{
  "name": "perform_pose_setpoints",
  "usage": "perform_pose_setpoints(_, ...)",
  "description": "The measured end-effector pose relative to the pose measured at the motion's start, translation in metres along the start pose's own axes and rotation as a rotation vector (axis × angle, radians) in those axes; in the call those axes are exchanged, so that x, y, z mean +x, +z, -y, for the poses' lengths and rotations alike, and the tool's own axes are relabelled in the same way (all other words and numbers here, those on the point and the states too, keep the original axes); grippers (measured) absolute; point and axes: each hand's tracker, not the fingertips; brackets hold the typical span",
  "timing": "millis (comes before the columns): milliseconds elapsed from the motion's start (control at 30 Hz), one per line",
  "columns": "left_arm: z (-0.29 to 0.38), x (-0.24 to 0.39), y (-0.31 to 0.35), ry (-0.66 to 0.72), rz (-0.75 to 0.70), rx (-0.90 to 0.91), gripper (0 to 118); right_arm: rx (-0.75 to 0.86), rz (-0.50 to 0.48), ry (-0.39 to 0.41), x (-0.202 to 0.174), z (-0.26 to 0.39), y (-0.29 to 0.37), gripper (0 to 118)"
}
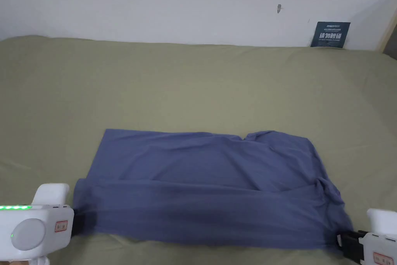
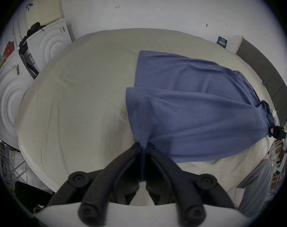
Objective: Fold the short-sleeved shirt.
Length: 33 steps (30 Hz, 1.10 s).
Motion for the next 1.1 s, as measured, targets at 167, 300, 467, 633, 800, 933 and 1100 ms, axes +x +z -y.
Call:
perform_pose_setpoints(167,-0.010,-0.001,0.012,0.008,0.018,0.093,118,0.080,0.007,-0.039,-0.005,-0.019,0.014,114)
perform_pose_setpoints(300,-0.045,0.013,0.012,-0.007,0.006,0.149,75,0.168,0.013,-0.040,-0.016,-0.059,0.014,97)
perform_pose_setpoints(467,-0.099,0.026,-0.015,-0.003,0.020,0.167,4,0.192,0.031,-0.027,-0.026,-0.107,-0.018,0)
perform_pose_setpoints(633,-0.163,0.021,-0.059,0.006,-0.018,0.152,4,0.166,0.057,0.017,-0.024,-0.152,-0.057,0)
perform_pose_setpoints(800,-0.214,0.015,-0.120,0.005,-0.038,0.081,25,0.134,0.093,0.045,-0.019,-0.182,-0.094,0)
perform_pose_setpoints(933,-0.225,0.021,-0.158,0.001,-0.085,0.012,118,0.101,0.100,0.029,-0.011,-0.196,-0.119,0)
perform_pose_setpoints(1100,-0.224,0.030,-0.170,-0.029,-0.132,-0.017,111,0.068,0.123,0.028,-0.003,-0.207,-0.137,0)
